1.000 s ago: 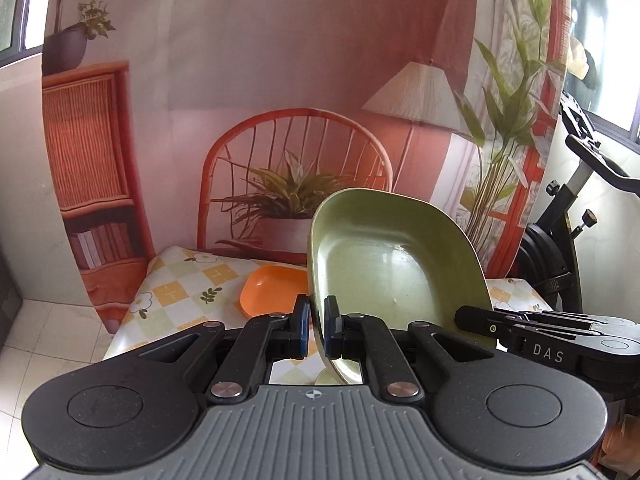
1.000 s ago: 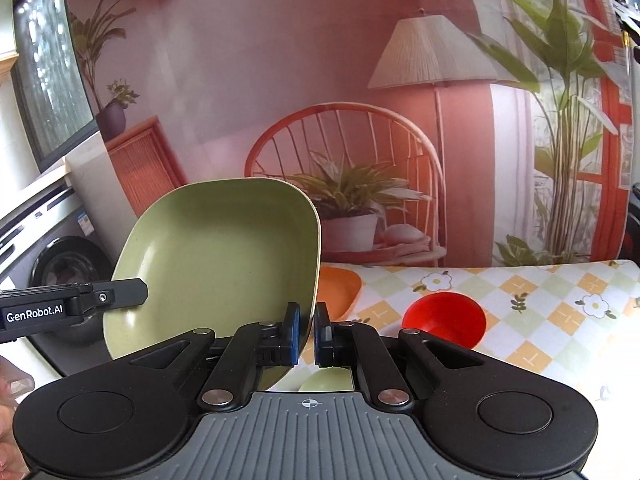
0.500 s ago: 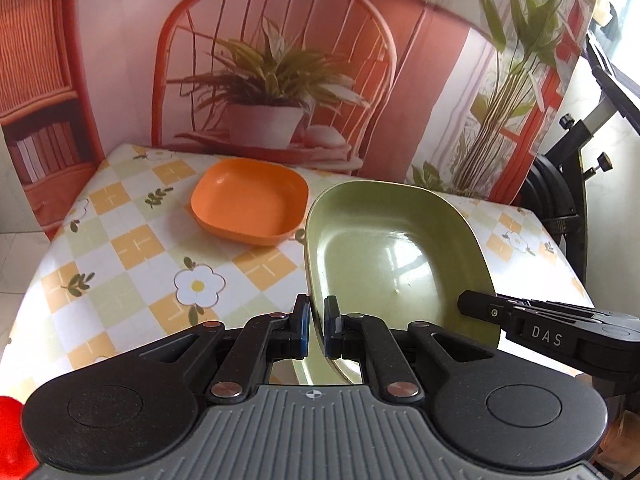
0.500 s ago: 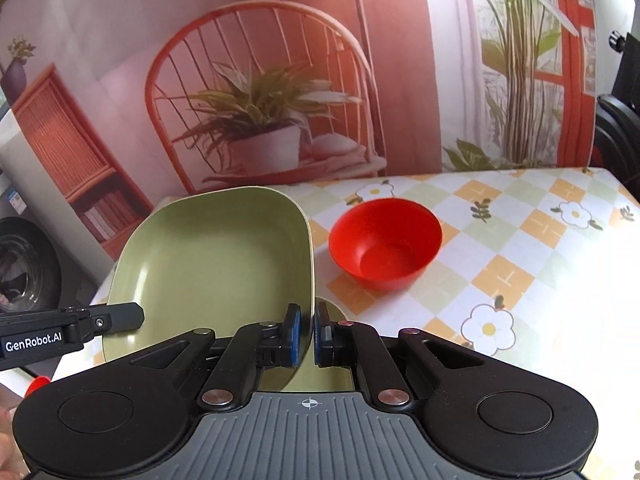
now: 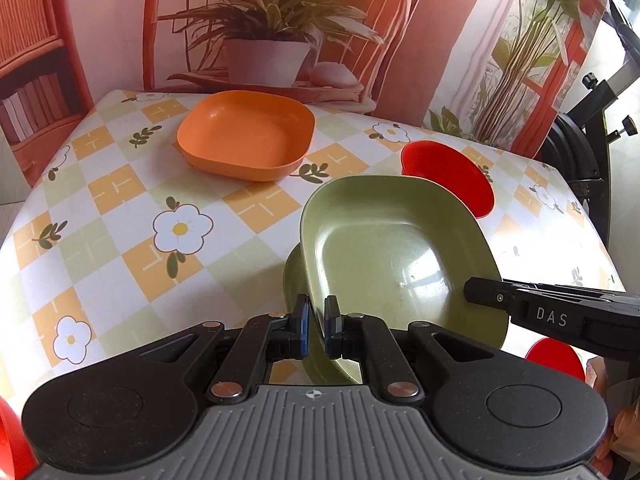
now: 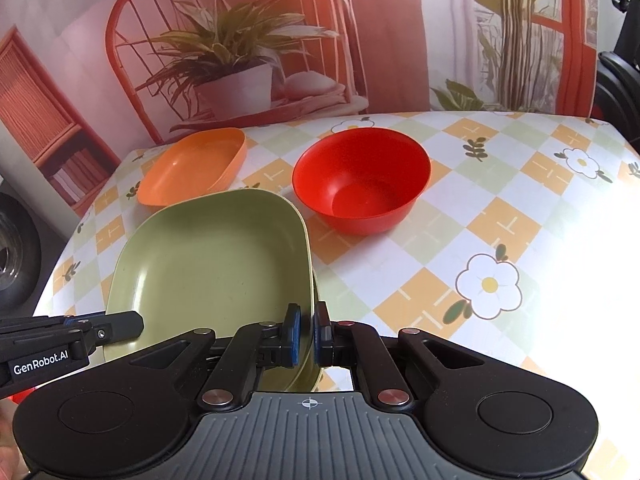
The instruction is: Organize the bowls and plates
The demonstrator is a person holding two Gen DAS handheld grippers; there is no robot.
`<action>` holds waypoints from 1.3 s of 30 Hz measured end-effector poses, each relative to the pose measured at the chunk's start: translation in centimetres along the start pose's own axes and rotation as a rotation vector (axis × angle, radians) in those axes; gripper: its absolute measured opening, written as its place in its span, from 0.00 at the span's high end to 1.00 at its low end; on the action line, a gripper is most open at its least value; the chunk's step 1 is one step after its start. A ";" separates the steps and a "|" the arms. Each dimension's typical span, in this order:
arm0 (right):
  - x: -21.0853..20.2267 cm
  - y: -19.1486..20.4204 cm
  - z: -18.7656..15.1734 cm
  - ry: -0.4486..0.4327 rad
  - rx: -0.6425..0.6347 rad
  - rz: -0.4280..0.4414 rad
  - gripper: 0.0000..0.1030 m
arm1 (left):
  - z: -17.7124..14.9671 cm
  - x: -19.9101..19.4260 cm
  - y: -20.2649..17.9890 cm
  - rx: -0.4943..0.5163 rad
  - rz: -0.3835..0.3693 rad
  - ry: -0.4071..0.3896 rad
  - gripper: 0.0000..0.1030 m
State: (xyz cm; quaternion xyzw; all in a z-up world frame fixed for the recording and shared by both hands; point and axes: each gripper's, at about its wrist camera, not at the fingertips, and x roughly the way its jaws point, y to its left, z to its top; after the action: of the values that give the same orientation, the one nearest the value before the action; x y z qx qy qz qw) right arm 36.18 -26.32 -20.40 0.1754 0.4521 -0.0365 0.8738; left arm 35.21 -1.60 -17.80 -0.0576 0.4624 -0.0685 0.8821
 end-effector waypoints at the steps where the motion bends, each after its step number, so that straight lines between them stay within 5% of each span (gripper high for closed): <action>1: 0.2 0.0 -0.1 0.006 0.001 0.000 0.94 | -0.1 0.2 0.0 0.000 0.001 0.005 0.92; 39: 1.1 0.9 -0.4 0.015 -0.070 -0.047 0.90 | -1.2 1.4 0.2 0.001 0.039 0.036 0.89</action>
State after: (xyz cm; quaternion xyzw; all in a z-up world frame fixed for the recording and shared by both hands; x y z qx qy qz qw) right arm 36.71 -25.19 -21.24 0.1344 0.4635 -0.0399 0.8749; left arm 34.99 -1.68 -19.65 -0.0469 0.4793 -0.0525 0.8748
